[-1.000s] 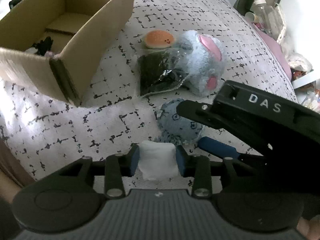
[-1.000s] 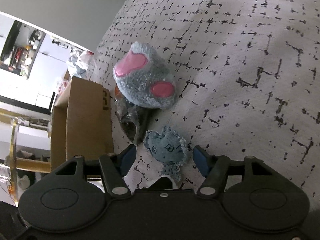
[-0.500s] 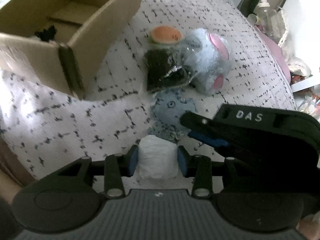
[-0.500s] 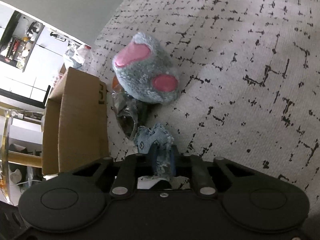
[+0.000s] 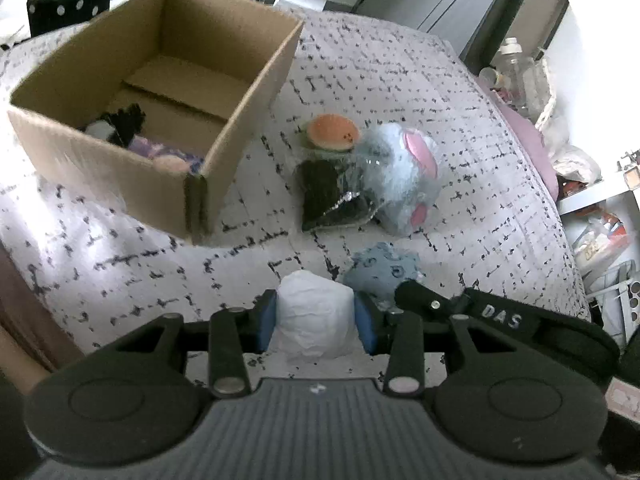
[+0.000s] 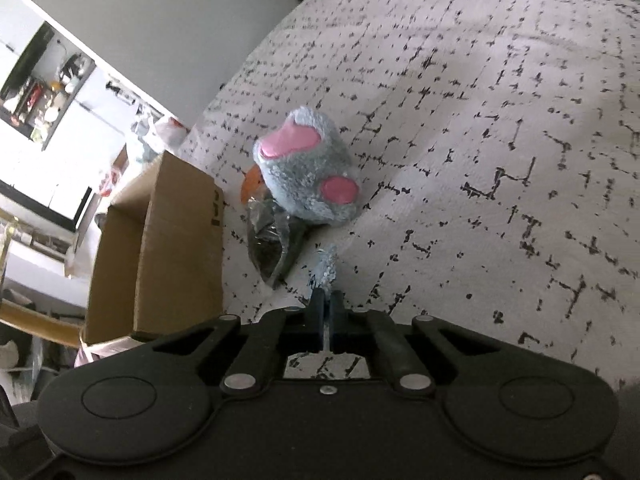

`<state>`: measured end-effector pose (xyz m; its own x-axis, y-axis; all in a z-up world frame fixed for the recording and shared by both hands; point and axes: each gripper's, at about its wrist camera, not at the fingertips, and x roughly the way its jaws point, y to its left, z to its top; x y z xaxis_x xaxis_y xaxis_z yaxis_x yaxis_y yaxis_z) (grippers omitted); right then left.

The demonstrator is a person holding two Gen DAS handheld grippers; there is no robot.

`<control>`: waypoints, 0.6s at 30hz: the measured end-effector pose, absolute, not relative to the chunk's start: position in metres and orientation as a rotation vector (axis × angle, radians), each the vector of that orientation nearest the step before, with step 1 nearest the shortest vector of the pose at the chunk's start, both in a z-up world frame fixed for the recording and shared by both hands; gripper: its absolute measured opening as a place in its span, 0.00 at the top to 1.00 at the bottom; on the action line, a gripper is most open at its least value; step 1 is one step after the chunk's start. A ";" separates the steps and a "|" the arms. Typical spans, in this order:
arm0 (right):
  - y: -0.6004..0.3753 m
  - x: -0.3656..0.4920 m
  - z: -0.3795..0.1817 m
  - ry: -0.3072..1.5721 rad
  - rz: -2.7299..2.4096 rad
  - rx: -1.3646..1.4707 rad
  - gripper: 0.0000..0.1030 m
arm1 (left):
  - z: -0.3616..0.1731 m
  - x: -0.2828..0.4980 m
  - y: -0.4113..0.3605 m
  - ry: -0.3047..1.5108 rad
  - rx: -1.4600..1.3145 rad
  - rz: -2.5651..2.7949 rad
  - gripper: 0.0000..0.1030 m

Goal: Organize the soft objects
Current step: 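Carry the white item into the box with the left gripper while the right gripper drops the blue plush in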

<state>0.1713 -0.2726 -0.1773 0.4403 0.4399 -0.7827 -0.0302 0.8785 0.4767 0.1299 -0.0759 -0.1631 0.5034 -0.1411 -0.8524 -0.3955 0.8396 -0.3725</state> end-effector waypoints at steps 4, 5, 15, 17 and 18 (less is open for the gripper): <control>-0.273 0.159 -0.162 1.038 0.287 0.454 0.98 | -0.151 0.123 -0.070 1.024 -0.568 0.153 0.61; -0.273 0.156 -0.158 1.027 0.284 0.461 0.98 | -0.147 0.121 -0.069 1.015 -0.564 0.148 0.61; -0.280 0.132 -0.116 0.910 0.253 0.481 0.98 | -0.109 0.104 -0.059 0.929 -0.540 0.105 0.61; -0.279 0.130 -0.109 0.890 0.257 0.476 0.98 | -0.102 0.102 -0.056 0.916 -0.540 0.098 0.61; -0.278 0.129 -0.105 0.880 0.262 0.471 0.98 | -0.098 0.102 -0.054 0.909 -0.539 0.095 0.61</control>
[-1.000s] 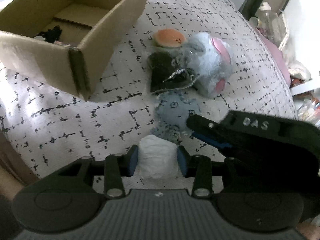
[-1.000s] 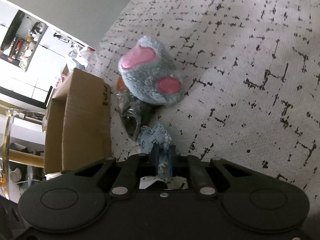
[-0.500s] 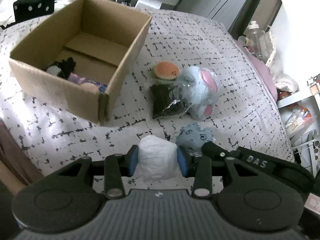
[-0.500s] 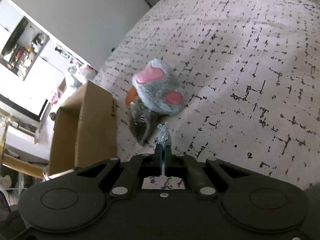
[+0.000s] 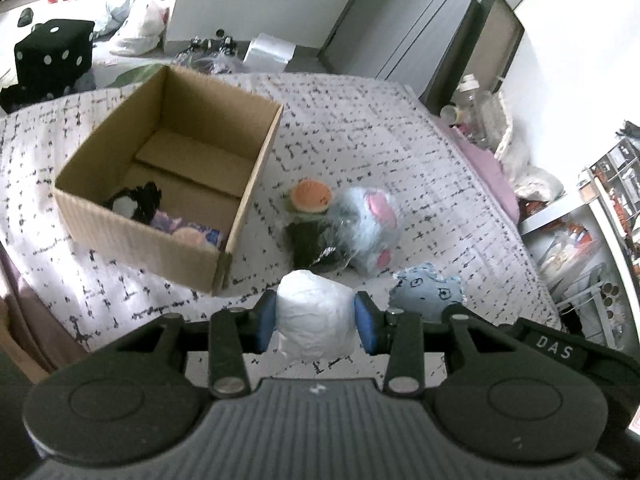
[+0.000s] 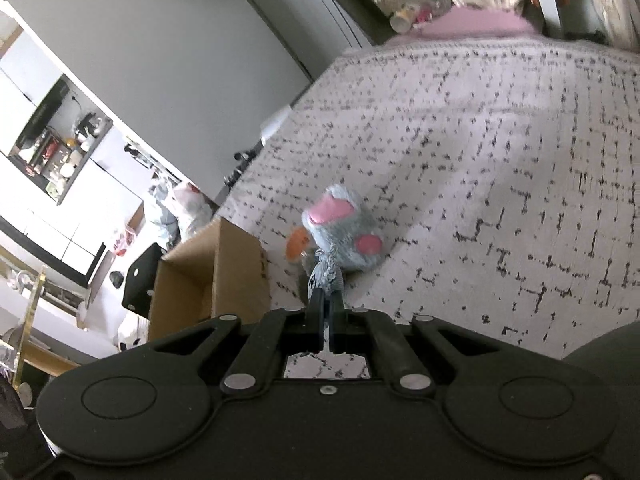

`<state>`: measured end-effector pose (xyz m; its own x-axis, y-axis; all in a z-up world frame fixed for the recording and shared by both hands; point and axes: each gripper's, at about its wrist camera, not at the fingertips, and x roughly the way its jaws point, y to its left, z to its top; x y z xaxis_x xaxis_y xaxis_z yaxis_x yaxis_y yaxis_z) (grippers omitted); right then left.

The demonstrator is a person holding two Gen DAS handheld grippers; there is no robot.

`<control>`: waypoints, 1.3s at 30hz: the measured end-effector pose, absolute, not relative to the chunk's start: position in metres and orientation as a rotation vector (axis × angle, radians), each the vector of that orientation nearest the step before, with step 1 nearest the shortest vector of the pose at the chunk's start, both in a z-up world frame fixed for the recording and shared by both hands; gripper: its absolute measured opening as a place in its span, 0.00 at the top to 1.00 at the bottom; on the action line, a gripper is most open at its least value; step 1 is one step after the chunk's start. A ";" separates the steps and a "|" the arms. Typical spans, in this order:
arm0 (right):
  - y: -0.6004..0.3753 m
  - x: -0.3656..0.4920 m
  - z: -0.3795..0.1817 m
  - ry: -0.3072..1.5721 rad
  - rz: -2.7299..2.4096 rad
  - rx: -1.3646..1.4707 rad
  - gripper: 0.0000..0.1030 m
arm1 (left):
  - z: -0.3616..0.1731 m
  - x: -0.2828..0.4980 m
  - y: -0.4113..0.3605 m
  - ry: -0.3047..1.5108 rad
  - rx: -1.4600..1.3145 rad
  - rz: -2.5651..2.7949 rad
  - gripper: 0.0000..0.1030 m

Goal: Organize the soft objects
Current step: 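Carry the white item into the box with the left gripper while the right gripper drops the blue plush in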

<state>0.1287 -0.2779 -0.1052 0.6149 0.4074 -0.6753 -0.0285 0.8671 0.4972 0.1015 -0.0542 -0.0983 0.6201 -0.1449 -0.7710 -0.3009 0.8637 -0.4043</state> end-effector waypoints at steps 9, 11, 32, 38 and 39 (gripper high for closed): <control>-0.265 0.123 -0.084 0.823 0.299 0.470 0.98 | -0.076 0.098 -0.032 0.879 -0.544 0.090 0.61; -0.260 0.122 -0.081 0.819 0.306 0.470 0.98 | -0.072 0.098 -0.025 0.870 -0.548 0.089 0.61; -0.200 0.130 -0.063 0.777 0.365 0.456 0.98 | -0.058 0.116 0.045 0.820 -0.551 0.094 0.61; -0.179 0.138 -0.064 0.789 0.379 0.428 0.98 | -0.068 0.130 0.064 0.826 -0.581 0.104 0.61; -0.175 0.140 -0.065 0.793 0.381 0.423 0.98 | -0.071 0.133 0.068 0.827 -0.585 0.109 0.61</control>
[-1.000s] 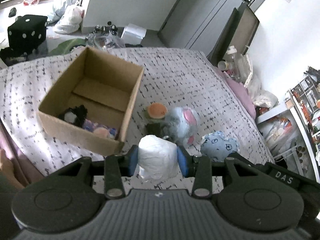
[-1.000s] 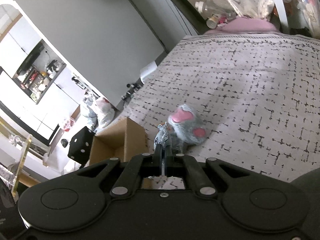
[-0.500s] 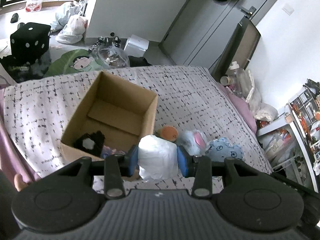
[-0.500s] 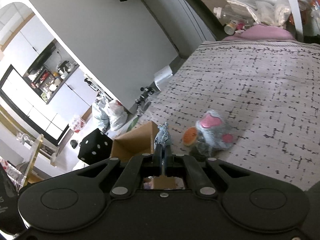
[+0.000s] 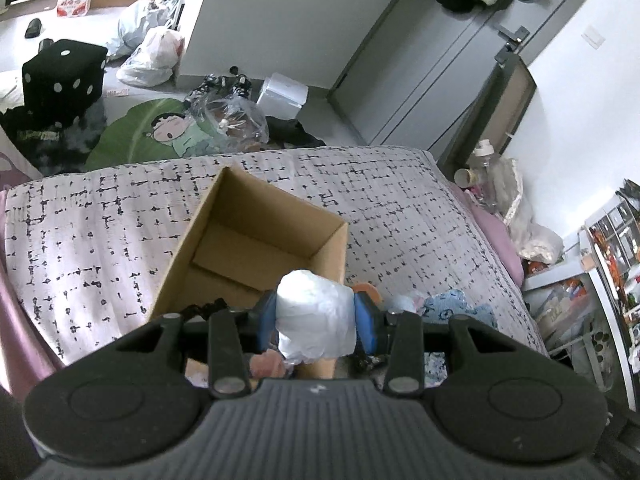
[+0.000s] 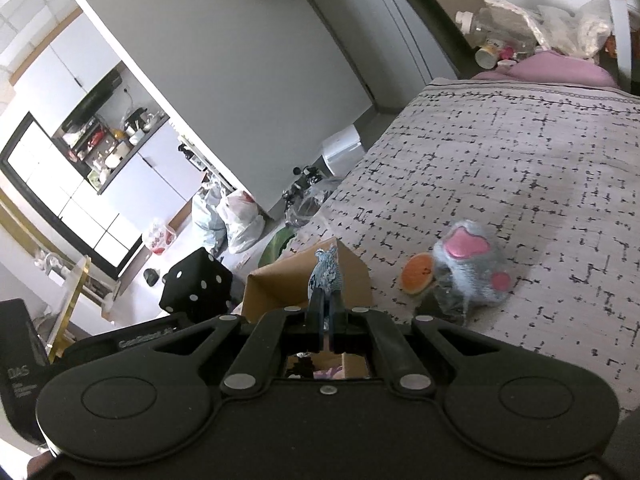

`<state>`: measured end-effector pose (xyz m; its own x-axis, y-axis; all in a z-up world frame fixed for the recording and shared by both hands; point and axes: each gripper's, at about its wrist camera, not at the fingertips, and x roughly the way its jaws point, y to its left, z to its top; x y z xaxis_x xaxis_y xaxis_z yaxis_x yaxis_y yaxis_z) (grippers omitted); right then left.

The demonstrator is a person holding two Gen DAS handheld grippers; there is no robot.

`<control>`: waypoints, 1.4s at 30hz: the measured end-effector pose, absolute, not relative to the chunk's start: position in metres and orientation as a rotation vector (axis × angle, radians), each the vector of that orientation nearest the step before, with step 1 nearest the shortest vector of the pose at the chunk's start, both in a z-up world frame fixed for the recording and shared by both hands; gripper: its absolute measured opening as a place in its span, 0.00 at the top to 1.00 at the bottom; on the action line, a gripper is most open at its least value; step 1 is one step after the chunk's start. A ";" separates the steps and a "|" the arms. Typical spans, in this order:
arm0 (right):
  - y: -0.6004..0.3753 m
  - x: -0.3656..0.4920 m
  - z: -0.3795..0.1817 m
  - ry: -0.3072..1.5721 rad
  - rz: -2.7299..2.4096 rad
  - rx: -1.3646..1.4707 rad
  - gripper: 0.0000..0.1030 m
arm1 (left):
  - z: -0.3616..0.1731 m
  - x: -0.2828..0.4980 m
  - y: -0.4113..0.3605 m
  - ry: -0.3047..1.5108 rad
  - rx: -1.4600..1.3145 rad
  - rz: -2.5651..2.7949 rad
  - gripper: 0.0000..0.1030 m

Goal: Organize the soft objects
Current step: 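Carry the white item into the box with the left gripper while the right gripper drops the blue plush in, then reach the left gripper to the orange round plush while the right gripper grasps the grey plush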

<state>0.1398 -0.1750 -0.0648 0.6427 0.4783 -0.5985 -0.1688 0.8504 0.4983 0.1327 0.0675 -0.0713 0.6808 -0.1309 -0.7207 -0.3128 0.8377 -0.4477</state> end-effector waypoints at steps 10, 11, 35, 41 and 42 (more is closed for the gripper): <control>-0.137 0.156 -0.082 0.856 0.411 0.373 0.98 | -0.101 0.150 0.104 0.834 -0.604 0.163 0.61; -0.134 0.158 -0.084 0.863 0.413 0.366 0.98 | -0.104 0.152 0.107 0.837 -0.605 0.168 0.61; -0.146 0.162 -0.106 0.915 0.272 0.374 0.33 | -0.121 0.158 0.112 0.857 -0.555 0.214 0.42; -0.171 0.152 -0.100 0.895 0.197 0.338 0.21 | -0.109 0.154 0.098 0.836 -0.489 0.211 0.29; -0.176 0.151 -0.100 0.896 0.195 0.346 0.21 | -0.108 0.154 0.095 0.842 -0.482 0.210 0.26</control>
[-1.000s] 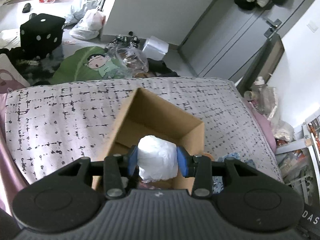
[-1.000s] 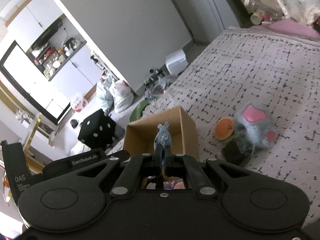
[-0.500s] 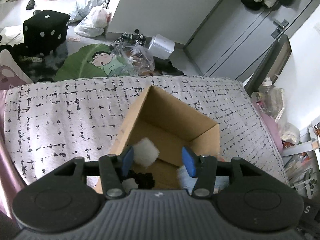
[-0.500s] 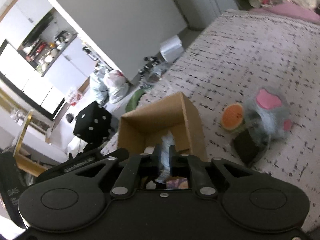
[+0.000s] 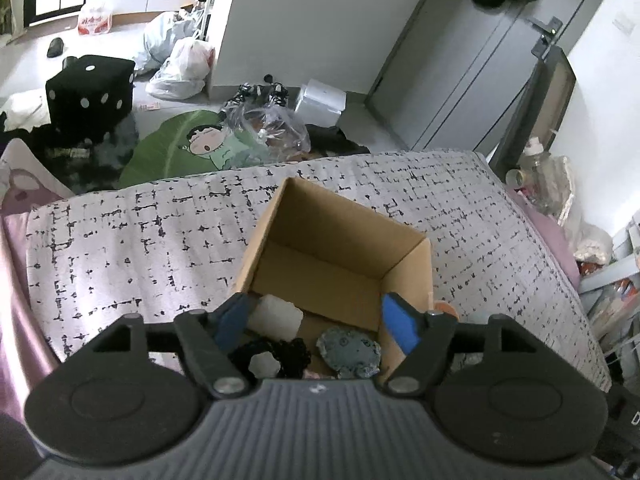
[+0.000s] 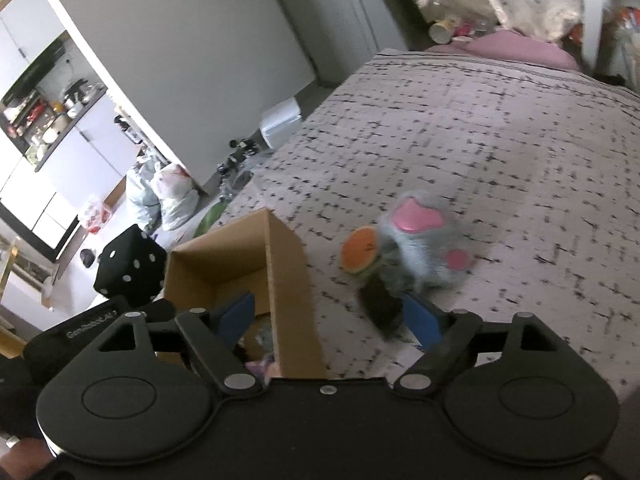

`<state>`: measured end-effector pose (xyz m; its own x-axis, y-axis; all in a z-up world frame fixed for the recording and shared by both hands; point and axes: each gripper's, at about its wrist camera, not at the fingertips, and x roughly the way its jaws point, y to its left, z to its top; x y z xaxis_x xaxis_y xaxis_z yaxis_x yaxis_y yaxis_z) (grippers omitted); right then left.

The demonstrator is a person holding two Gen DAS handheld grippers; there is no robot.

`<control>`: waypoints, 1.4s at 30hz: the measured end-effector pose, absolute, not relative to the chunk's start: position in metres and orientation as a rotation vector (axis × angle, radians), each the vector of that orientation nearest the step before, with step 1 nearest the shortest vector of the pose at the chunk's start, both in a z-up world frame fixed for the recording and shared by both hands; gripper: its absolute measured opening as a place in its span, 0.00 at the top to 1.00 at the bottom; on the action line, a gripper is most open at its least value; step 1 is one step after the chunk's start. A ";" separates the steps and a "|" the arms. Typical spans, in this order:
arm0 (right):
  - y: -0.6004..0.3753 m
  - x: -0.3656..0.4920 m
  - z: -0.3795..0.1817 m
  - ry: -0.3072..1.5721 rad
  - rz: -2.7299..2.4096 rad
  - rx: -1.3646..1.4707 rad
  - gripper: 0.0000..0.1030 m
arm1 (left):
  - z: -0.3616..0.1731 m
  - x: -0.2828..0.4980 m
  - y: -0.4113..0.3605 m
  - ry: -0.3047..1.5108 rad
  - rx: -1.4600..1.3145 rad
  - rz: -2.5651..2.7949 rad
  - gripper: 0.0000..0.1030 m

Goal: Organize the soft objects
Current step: 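Reach the left gripper to the orange round plush while the right gripper grasps the grey plush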

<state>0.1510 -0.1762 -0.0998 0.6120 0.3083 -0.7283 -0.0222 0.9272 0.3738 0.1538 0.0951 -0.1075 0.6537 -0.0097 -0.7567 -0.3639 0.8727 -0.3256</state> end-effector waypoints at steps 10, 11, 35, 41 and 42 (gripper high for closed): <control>-0.214 0.139 -0.093 0.850 0.180 0.360 0.05 | -0.086 0.148 0.054 0.843 -0.390 0.136 0.19; -0.219 0.138 -0.092 0.844 0.181 0.372 0.05 | -0.085 0.148 0.052 0.842 -0.392 0.136 0.19; -0.316 0.150 -0.121 0.827 0.167 0.588 0.01 | -0.077 0.163 -0.029 0.877 -0.313 0.077 0.19; -0.320 0.159 -0.134 0.831 0.221 0.628 0.13 | -0.081 0.174 -0.043 0.869 -0.292 0.080 0.19; -0.321 0.162 -0.137 0.837 0.232 0.638 0.21 | -0.082 0.176 -0.045 0.869 -0.283 0.081 0.21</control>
<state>0.1620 -0.3206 -0.1367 0.6579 0.4319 -0.6170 0.0526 0.7909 0.6097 0.1765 -0.0453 -0.0824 0.6454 -0.0440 -0.7626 -0.1848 0.9597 -0.2118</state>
